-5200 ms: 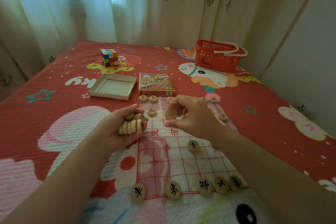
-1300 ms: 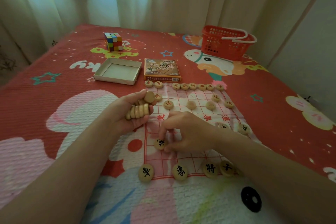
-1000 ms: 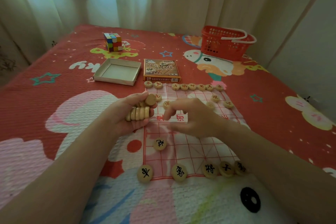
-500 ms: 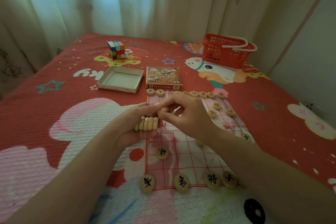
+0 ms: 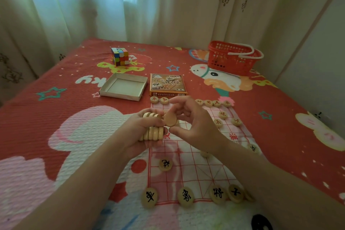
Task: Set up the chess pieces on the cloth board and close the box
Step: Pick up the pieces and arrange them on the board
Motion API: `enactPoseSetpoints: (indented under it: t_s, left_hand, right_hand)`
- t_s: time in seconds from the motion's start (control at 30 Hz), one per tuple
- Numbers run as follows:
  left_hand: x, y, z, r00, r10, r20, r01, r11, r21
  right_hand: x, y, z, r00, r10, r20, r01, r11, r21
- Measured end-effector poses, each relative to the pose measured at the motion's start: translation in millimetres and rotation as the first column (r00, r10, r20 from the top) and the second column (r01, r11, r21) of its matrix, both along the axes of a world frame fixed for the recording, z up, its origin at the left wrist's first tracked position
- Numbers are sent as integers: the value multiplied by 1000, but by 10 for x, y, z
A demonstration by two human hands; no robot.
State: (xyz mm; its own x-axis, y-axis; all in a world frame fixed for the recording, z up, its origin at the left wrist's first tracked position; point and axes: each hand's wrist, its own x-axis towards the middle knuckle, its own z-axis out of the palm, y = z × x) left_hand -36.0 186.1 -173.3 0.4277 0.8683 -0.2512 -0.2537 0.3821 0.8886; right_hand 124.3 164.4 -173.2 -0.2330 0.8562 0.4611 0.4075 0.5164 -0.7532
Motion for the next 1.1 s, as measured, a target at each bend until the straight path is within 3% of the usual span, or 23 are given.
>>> enactPoseSetpoints:
  t_s: [0.23, 0.33, 0.47, 0.63, 0.87, 1.1]
  left_hand:
    - [9, -4, -16, 998, 13, -67, -12, 1000, 17]
    - [26, -7, -7, 999, -2, -50, -1, 999, -48]
    - [-36, 57, 9, 981, 97, 169, -44, 955, -294]
    - [-197, 172, -10, 889, 281, 362, -107, 896, -432]
    - [-305, 247, -49, 855, 327, 403, -126, 884, -450]
    - [-287, 248, -54, 922, 181, 343, -21, 906, -423]
  right_hand:
    - [88, 49, 5, 963, -63, 260, 37, 994, 103]
    - [172, 111, 20, 943, -128, 308, 80, 983, 165]
    - [342, 215, 52, 927, -273, 255, 243, 959, 145]
    - [402, 313, 20, 893, -329, 306, 318, 944, 87]
    - [87, 410, -9, 901, -145, 408, 181, 982, -51]
    - [-239, 565, -99, 786, -96, 611, 140, 990, -24]
